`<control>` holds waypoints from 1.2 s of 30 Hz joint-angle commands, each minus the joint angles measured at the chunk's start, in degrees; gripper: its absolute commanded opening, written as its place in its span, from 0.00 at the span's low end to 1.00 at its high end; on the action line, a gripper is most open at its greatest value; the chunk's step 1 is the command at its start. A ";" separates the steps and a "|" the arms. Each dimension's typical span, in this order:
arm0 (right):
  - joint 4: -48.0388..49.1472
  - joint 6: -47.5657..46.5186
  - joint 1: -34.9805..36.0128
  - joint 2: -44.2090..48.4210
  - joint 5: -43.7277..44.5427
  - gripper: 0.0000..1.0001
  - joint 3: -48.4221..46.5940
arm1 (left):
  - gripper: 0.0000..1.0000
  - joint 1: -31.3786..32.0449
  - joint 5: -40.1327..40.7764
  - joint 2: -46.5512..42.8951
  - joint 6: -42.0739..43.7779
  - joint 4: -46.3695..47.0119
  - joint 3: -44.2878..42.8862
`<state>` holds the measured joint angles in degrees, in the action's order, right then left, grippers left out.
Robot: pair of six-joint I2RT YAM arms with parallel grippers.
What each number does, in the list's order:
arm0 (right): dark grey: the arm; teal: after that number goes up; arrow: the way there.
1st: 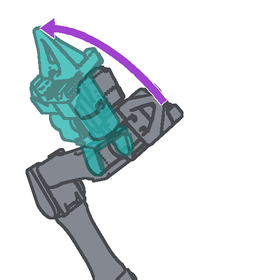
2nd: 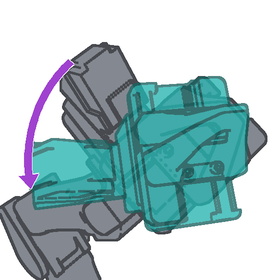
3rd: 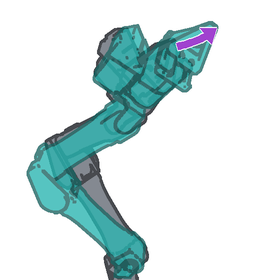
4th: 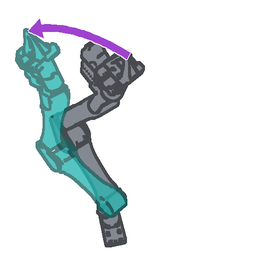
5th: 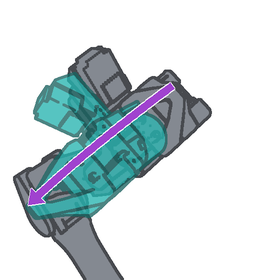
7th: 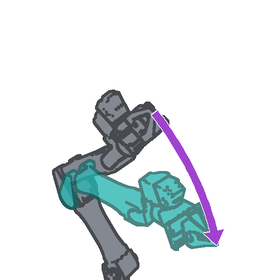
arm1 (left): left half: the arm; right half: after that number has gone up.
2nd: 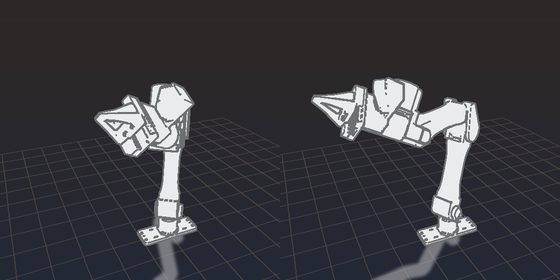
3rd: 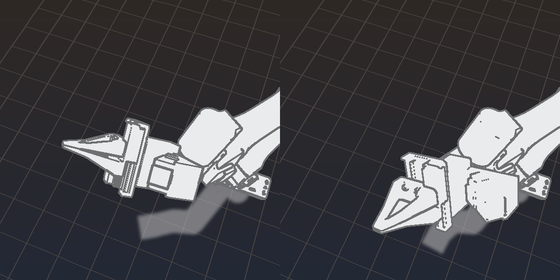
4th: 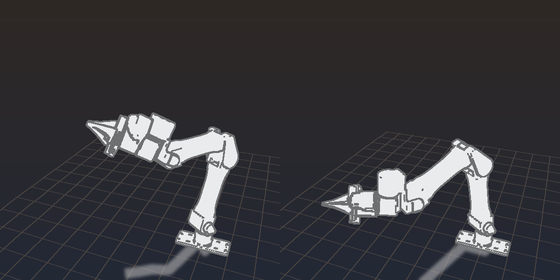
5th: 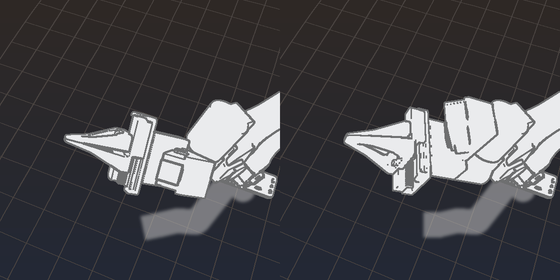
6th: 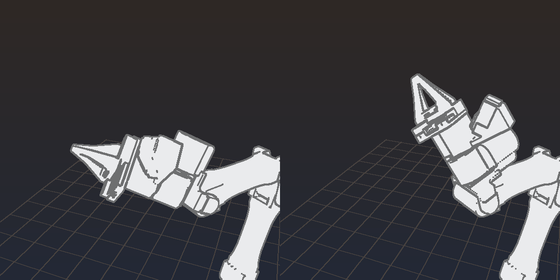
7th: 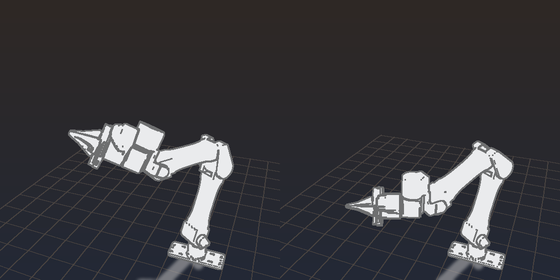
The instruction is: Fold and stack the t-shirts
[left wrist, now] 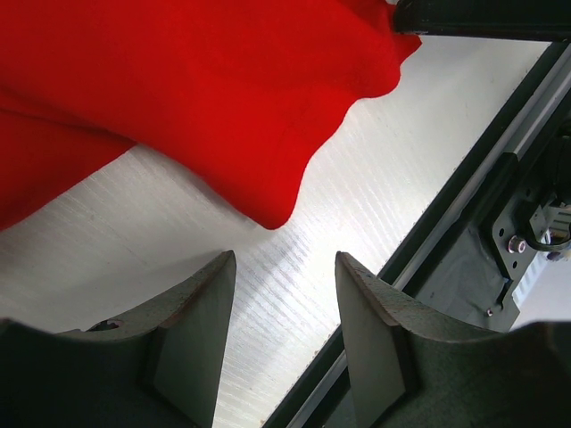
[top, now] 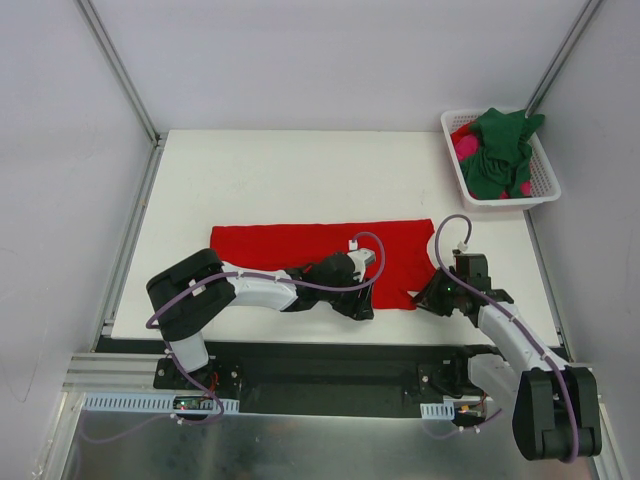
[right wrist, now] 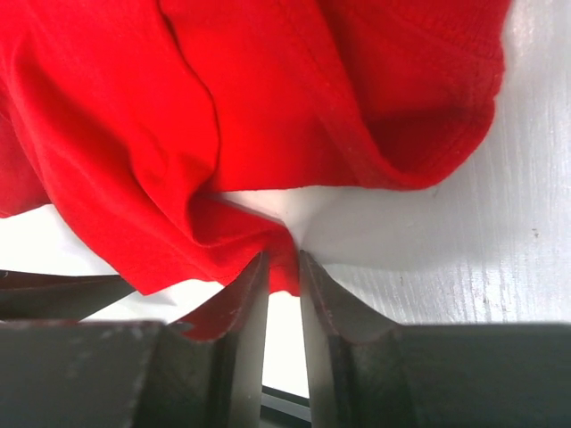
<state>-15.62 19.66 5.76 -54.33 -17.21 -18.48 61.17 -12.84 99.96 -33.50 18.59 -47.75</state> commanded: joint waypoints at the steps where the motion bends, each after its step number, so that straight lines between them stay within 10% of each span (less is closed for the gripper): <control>1: -0.99 -1.47 -0.31 -1.13 1.22 0.19 -0.77 | 0.48 0.36 1.59 -0.21 1.06 0.66 -1.56; 7: -0.91 -1.64 -0.40 -1.57 1.04 0.01 -0.86 | 0.48 0.36 1.85 -0.12 1.15 0.66 -1.47; 36: -7.33 -1.73 -0.22 1.08 -4.41 0.01 -16.93 | 0.53 0.36 5.02 -1.97 1.68 2.06 1.87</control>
<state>-24.69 17.50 5.72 -51.40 -19.92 -31.42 61.17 -9.39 99.53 -33.47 20.14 -46.87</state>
